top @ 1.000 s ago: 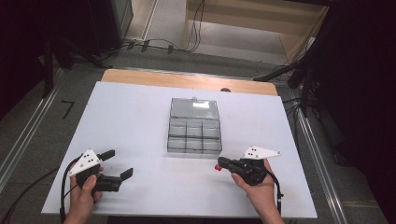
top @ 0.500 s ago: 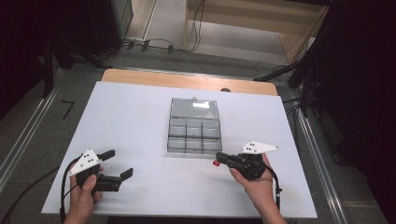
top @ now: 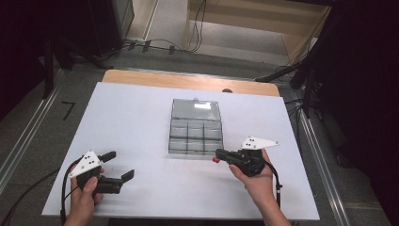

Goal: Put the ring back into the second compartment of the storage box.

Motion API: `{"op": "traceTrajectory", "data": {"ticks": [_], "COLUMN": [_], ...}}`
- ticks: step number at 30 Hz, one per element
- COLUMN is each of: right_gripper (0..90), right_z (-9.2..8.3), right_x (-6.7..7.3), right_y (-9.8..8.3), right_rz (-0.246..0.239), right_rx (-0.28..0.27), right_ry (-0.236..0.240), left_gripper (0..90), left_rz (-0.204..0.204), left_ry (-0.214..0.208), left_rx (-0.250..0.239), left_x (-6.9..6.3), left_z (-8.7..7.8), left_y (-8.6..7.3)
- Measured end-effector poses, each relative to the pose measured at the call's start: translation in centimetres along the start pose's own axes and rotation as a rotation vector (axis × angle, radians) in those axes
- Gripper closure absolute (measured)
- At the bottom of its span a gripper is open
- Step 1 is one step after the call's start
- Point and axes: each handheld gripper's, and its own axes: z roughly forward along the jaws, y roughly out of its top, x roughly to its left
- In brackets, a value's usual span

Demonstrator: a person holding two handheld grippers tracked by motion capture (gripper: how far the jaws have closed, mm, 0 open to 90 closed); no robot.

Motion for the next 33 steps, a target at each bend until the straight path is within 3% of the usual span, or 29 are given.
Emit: {"op": "traceTrajectory", "data": {"ticks": [33], "right_gripper": [84.2], "right_z": [2.3], "right_x": [-0.4], "right_y": [3.9], "right_rz": [-0.02], "right_rx": [0.006], "right_ry": [0.0], "left_gripper": [0.0], "left_rz": [-0.002], "left_ry": [-0.007], "left_rx": [-0.003], "left_x": [0.0], "left_z": [0.0], "left_y": [0.0]}}
